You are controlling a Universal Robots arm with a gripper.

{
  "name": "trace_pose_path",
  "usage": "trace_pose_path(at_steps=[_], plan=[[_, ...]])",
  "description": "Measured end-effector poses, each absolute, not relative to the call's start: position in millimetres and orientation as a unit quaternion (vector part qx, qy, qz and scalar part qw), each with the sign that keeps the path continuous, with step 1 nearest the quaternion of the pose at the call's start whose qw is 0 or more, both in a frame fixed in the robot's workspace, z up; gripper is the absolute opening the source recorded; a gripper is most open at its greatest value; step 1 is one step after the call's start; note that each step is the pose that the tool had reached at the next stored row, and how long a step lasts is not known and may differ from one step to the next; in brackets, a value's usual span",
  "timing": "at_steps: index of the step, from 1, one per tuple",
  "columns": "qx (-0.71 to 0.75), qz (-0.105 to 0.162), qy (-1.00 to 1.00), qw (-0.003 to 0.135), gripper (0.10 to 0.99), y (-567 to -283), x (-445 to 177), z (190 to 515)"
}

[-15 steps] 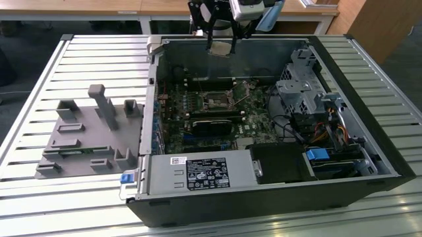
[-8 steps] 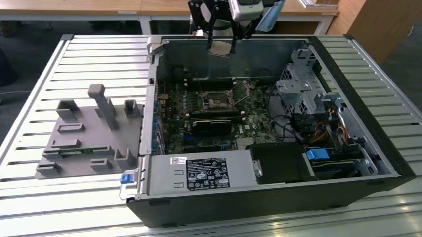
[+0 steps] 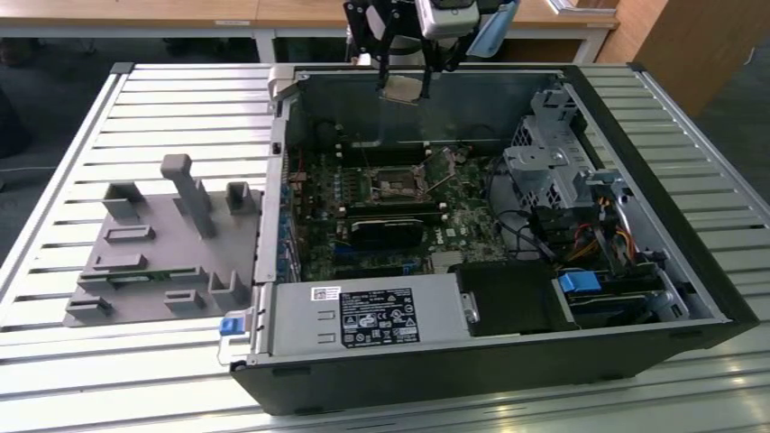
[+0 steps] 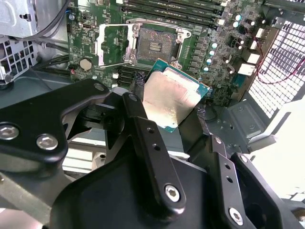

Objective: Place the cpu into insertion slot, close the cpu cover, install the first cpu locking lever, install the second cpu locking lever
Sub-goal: 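Place the cpu into insertion slot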

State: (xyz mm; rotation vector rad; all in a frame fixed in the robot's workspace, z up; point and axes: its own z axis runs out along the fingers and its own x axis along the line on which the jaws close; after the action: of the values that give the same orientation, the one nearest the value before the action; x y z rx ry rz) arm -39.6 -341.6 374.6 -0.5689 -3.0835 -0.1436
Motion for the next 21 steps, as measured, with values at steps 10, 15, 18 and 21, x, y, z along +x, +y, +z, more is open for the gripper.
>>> trace_pose_path(at_steps=[10,15,18,21], plan=[[-0.192,-0.046,-0.980,0.001,0.541,-341.6,-39.6,374.6],[-0.199,-0.046,-0.979,0.001,0.541,-341.6,-39.6,373.8],[-0.206,-0.046,-0.977,0.000,0.541,-341.6,-39.6,372.7],[-0.220,-0.046,-0.974,0.000,0.541,-341.6,-39.6,372.1]])
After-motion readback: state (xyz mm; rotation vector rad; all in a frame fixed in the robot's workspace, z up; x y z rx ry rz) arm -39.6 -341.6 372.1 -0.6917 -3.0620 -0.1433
